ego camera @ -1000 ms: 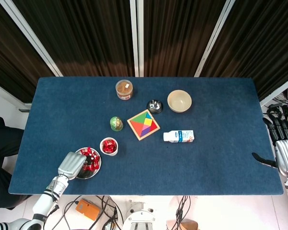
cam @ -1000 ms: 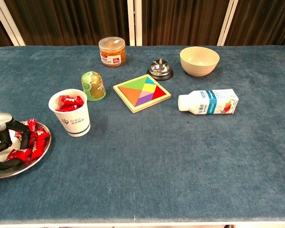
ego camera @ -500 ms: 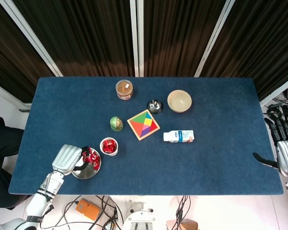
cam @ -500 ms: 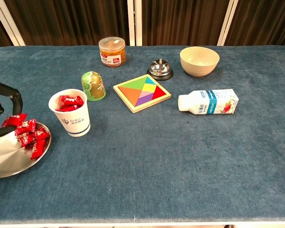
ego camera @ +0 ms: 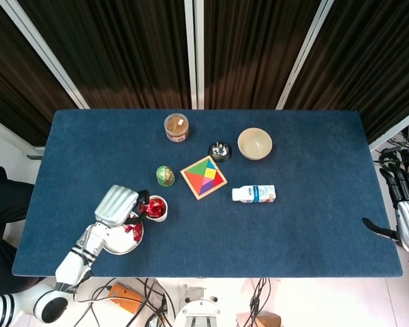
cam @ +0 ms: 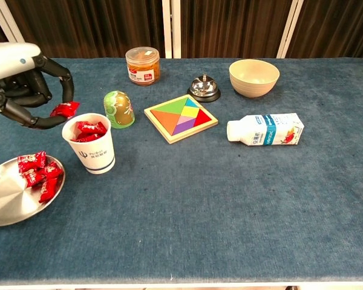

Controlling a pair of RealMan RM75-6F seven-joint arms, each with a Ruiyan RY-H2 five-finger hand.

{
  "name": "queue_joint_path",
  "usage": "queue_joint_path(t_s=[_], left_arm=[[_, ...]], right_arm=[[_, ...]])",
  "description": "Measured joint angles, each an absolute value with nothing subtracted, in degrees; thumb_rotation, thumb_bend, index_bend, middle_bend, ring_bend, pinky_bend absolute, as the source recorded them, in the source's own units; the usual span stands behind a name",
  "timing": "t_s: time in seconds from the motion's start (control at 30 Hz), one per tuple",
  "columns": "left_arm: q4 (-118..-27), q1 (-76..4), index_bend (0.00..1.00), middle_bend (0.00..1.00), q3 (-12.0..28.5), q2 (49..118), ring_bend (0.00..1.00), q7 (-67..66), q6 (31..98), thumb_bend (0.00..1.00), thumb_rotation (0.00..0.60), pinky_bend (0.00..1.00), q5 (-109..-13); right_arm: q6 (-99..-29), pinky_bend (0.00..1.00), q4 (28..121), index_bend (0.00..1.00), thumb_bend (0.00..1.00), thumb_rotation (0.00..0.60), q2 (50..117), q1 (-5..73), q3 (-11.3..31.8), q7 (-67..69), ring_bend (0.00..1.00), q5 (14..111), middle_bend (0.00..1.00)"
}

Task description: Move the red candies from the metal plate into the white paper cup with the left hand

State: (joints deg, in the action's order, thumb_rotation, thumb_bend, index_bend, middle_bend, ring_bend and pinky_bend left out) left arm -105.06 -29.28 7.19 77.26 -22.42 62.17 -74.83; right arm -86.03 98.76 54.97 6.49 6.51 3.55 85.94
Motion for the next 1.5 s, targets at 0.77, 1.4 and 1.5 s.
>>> queue_joint_path(t_s=[0.77,1.4,1.5], left_arm=[[-105.7,-31.7,0.41,0.94,6.6,78.1,0.94,-24.9,62.7,0.15,0.600,0.94,-70.7],[-96.3,-17.2,0.25,0.18,5.5,70.6,0.11,-14.2,80.0,0.10,0.600,0.08,-69.6],[-95.1,-15.0,0.25,0.17,4.6,69.6,0.08,-9.7,81.6,0.10,0.600,0.06,-70.2]], right_arm=[[-85.2,0.10,98.1,0.00,0.24,0.600,55.3,6.8,6.7,4.0,0.00,85.3,0.04],[-84.5,0.09,93.0,0.00,0.24,0.600,56.5,6.2,6.4,9.7,0.00,84.3,0.04],[-84.9,0.09,92.0,0.00,0.24,0.600,57.6,6.0,5.9,10.4,0.00,85.1,0.04]])
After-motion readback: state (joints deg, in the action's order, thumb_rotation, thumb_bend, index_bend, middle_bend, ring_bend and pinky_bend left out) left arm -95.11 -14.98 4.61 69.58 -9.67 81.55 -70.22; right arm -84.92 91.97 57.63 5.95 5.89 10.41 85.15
